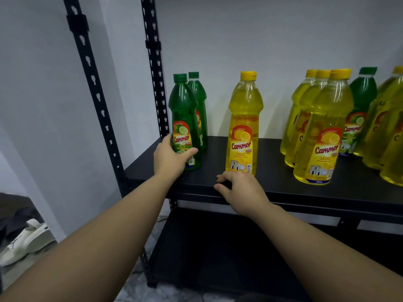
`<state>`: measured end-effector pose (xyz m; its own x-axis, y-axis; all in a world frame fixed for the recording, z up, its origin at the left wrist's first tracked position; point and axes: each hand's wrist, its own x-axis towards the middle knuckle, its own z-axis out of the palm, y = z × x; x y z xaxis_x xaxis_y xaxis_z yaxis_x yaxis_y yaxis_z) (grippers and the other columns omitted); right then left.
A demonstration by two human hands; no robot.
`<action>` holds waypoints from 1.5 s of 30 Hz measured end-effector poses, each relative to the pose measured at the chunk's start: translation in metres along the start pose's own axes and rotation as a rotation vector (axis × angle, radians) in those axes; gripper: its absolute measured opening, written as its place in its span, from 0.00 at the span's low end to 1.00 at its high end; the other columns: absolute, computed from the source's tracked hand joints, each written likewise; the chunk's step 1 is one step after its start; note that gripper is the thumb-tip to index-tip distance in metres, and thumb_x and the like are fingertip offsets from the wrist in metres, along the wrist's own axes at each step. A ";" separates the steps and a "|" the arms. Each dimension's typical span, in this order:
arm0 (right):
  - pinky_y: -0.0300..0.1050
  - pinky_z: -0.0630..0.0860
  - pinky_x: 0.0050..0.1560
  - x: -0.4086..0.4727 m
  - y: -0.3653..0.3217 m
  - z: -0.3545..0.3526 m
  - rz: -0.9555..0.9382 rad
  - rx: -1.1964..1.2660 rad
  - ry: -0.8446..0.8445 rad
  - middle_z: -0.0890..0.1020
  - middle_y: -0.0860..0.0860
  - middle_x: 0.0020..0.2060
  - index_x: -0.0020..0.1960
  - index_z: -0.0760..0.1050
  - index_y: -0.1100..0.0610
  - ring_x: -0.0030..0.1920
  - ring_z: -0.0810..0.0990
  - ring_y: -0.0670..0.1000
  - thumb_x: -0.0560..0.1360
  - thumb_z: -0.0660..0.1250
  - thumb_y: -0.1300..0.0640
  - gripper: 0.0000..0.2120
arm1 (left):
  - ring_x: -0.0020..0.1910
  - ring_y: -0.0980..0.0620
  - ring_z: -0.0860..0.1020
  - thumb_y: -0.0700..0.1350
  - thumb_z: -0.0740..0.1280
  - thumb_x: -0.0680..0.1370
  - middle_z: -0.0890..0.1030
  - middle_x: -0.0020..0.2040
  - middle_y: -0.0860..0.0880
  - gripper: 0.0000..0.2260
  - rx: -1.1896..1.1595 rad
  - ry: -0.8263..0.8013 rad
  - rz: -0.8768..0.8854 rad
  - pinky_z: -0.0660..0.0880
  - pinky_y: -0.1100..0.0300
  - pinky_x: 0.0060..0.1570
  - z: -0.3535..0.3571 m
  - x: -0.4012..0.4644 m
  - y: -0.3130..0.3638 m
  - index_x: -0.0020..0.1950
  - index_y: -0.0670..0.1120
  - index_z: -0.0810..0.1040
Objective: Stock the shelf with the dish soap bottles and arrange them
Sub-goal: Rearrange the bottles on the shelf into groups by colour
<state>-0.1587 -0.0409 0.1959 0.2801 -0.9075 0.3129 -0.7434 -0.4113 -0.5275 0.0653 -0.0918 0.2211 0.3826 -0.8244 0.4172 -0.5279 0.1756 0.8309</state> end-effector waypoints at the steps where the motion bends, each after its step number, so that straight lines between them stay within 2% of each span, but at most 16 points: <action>1: 0.46 0.79 0.58 0.000 0.000 0.000 0.003 0.004 0.000 0.83 0.42 0.60 0.58 0.83 0.49 0.59 0.79 0.46 0.80 0.71 0.47 0.10 | 0.63 0.49 0.79 0.57 0.82 0.70 0.81 0.66 0.47 0.40 -0.004 0.011 -0.018 0.79 0.48 0.62 0.002 0.003 0.000 0.76 0.50 0.69; 3: 0.46 0.79 0.57 0.000 0.000 0.001 0.005 0.011 0.004 0.83 0.42 0.59 0.58 0.83 0.49 0.59 0.79 0.46 0.80 0.71 0.48 0.09 | 0.61 0.50 0.80 0.57 0.82 0.70 0.81 0.66 0.47 0.39 -0.022 0.023 -0.044 0.79 0.53 0.57 0.008 0.010 -0.001 0.74 0.49 0.68; 6: 0.45 0.78 0.57 0.000 0.000 0.001 0.008 0.017 0.010 0.83 0.42 0.59 0.57 0.83 0.48 0.58 0.79 0.46 0.79 0.71 0.48 0.09 | 0.59 0.51 0.81 0.56 0.82 0.71 0.82 0.65 0.48 0.35 -0.019 0.021 -0.049 0.79 0.55 0.54 0.016 0.017 -0.001 0.71 0.49 0.71; 10: 0.47 0.79 0.57 0.001 0.000 0.000 0.018 0.017 -0.002 0.83 0.42 0.59 0.57 0.82 0.48 0.58 0.79 0.47 0.79 0.71 0.47 0.09 | 0.54 0.54 0.78 0.55 0.81 0.73 0.82 0.64 0.48 0.33 -0.010 0.048 -0.035 0.75 0.57 0.51 0.029 0.024 -0.001 0.72 0.48 0.72; 15: 0.47 0.79 0.56 0.001 0.003 0.001 0.007 0.020 -0.005 0.82 0.42 0.60 0.59 0.81 0.47 0.58 0.78 0.46 0.80 0.70 0.46 0.10 | 0.58 0.51 0.78 0.55 0.79 0.74 0.81 0.65 0.47 0.32 0.005 0.077 -0.034 0.72 0.57 0.52 0.040 0.031 -0.004 0.73 0.48 0.71; 21: 0.48 0.80 0.55 0.000 0.004 0.002 -0.005 0.029 0.002 0.83 0.42 0.59 0.58 0.81 0.47 0.58 0.79 0.47 0.80 0.70 0.46 0.09 | 0.55 0.54 0.76 0.55 0.79 0.75 0.81 0.63 0.50 0.30 -0.004 0.090 -0.040 0.71 0.58 0.51 0.042 0.033 -0.006 0.73 0.49 0.73; 26: 0.48 0.81 0.54 0.001 0.004 0.003 0.000 0.008 0.000 0.83 0.43 0.58 0.59 0.81 0.45 0.56 0.79 0.47 0.80 0.69 0.46 0.09 | 0.61 0.52 0.78 0.56 0.79 0.74 0.81 0.67 0.49 0.34 -0.008 0.071 -0.065 0.73 0.56 0.56 0.039 0.030 -0.008 0.76 0.49 0.71; 29: 0.49 0.80 0.54 0.002 0.004 0.003 -0.002 0.004 -0.001 0.83 0.43 0.58 0.59 0.81 0.45 0.56 0.79 0.47 0.80 0.69 0.45 0.10 | 0.71 0.43 0.74 0.56 0.80 0.73 0.75 0.73 0.42 0.41 0.068 0.044 -0.144 0.74 0.48 0.67 0.034 0.026 -0.006 0.80 0.44 0.65; 31: 0.49 0.80 0.55 0.002 0.006 0.002 -0.015 0.004 -0.007 0.83 0.43 0.59 0.60 0.81 0.46 0.57 0.79 0.47 0.80 0.69 0.46 0.10 | 0.72 0.41 0.72 0.54 0.80 0.73 0.72 0.73 0.41 0.41 0.117 0.049 -0.150 0.73 0.45 0.69 0.031 0.018 -0.003 0.78 0.43 0.65; 36: 0.50 0.78 0.61 -0.002 0.011 -0.008 -0.066 -0.004 -0.056 0.83 0.44 0.62 0.63 0.81 0.47 0.62 0.79 0.48 0.82 0.68 0.49 0.12 | 0.65 0.47 0.73 0.54 0.77 0.75 0.73 0.62 0.48 0.23 0.252 -0.021 0.035 0.74 0.51 0.59 0.025 -0.028 0.000 0.65 0.49 0.73; 39: 0.44 0.77 0.61 -0.010 0.021 -0.018 -0.048 0.033 -0.025 0.83 0.44 0.61 0.61 0.83 0.48 0.62 0.79 0.47 0.81 0.69 0.51 0.10 | 0.57 0.51 0.76 0.53 0.76 0.76 0.75 0.55 0.52 0.15 0.279 -0.086 0.155 0.73 0.55 0.54 0.024 -0.057 0.004 0.57 0.50 0.76; 42: 0.43 0.76 0.59 -0.027 0.035 -0.029 -0.029 0.020 0.000 0.83 0.44 0.59 0.61 0.83 0.47 0.59 0.79 0.46 0.80 0.70 0.48 0.11 | 0.50 0.53 0.78 0.52 0.76 0.77 0.78 0.48 0.54 0.10 0.295 -0.188 0.263 0.74 0.57 0.49 0.029 -0.078 0.014 0.52 0.50 0.79; 45: 0.44 0.76 0.63 -0.047 0.052 -0.047 -0.040 -0.011 0.017 0.83 0.43 0.60 0.63 0.82 0.47 0.61 0.79 0.45 0.79 0.70 0.45 0.14 | 0.52 0.54 0.75 0.56 0.73 0.79 0.78 0.48 0.55 0.09 0.368 -0.303 0.416 0.75 0.56 0.52 0.046 -0.096 0.028 0.52 0.51 0.83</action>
<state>-0.2388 -0.0154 0.1913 0.2993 -0.8886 0.3475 -0.7381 -0.4464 -0.5059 -0.0216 -0.0324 0.1873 -0.1139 -0.8521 0.5108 -0.8332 0.3620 0.4181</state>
